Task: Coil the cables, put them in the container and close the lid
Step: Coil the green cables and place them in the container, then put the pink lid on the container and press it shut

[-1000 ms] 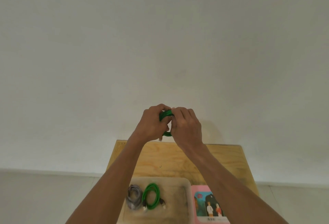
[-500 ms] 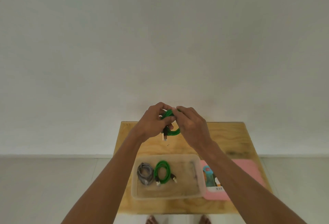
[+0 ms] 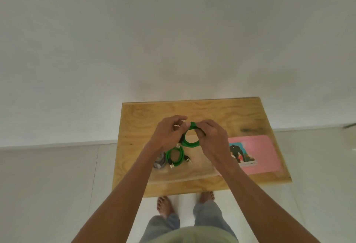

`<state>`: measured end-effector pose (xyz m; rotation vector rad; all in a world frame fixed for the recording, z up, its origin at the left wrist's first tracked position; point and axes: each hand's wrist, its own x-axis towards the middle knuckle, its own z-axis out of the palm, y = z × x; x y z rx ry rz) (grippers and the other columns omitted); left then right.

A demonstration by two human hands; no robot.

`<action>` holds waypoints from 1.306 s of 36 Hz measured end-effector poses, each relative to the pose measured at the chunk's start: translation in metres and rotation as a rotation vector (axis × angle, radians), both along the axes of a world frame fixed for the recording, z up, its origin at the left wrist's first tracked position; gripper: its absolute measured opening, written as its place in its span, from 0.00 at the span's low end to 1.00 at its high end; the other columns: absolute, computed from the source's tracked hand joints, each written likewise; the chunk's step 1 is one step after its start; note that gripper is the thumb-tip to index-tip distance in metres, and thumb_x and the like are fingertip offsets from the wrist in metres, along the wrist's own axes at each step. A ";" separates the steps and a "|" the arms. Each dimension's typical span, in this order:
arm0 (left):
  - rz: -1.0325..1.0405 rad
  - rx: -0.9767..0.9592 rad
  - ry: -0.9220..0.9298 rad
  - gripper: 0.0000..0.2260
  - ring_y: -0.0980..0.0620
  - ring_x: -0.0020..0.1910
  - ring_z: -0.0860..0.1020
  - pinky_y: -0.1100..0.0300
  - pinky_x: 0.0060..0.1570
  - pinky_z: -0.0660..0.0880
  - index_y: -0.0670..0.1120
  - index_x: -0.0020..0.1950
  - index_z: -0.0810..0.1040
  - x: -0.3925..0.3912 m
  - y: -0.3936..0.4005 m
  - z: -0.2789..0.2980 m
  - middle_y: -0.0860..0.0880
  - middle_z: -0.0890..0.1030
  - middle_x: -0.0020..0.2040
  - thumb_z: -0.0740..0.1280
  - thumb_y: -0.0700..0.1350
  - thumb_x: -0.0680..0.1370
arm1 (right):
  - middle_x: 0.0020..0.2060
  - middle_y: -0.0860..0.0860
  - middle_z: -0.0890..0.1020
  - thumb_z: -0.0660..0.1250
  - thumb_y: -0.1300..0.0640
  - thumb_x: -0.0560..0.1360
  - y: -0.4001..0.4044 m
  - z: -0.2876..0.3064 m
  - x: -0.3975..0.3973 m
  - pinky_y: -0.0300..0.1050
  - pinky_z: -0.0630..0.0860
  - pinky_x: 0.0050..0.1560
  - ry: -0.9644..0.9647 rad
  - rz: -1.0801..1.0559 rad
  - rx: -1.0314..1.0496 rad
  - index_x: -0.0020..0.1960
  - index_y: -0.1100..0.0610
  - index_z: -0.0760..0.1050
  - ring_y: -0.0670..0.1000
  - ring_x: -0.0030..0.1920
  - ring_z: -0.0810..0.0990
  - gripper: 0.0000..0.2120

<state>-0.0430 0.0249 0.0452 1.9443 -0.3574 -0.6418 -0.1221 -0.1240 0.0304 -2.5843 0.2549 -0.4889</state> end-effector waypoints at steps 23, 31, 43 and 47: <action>0.005 0.638 -0.454 0.32 0.49 0.81 0.42 0.45 0.79 0.46 0.47 0.82 0.50 -0.072 0.067 -0.122 0.48 0.47 0.82 0.42 0.63 0.82 | 0.60 0.59 0.76 0.58 0.65 0.79 -0.003 -0.060 -0.014 0.54 0.75 0.53 0.831 -0.216 -0.195 0.60 0.62 0.73 0.63 0.57 0.78 0.11; -0.014 0.648 -0.453 0.32 0.49 0.81 0.40 0.47 0.79 0.43 0.46 0.82 0.48 -0.070 0.068 -0.124 0.48 0.44 0.82 0.42 0.62 0.82 | 0.58 0.59 0.78 0.57 0.63 0.81 0.004 -0.069 -0.015 0.55 0.77 0.52 0.855 -0.200 -0.212 0.62 0.63 0.71 0.62 0.56 0.80 0.12; -0.039 0.624 -0.464 0.32 0.49 0.81 0.40 0.45 0.79 0.44 0.47 0.82 0.47 -0.062 0.070 -0.126 0.48 0.43 0.82 0.40 0.63 0.82 | 0.72 0.61 0.68 0.58 0.67 0.78 0.020 -0.078 -0.030 0.52 0.71 0.66 0.708 -0.216 -0.040 0.74 0.66 0.62 0.59 0.72 0.67 0.24; -0.033 0.618 -0.459 0.32 0.49 0.81 0.40 0.44 0.79 0.45 0.47 0.82 0.48 -0.063 0.070 -0.124 0.48 0.44 0.82 0.40 0.63 0.82 | 0.73 0.59 0.68 0.60 0.63 0.80 0.018 -0.074 -0.033 0.52 0.69 0.68 0.662 -0.222 0.035 0.75 0.64 0.63 0.57 0.74 0.66 0.23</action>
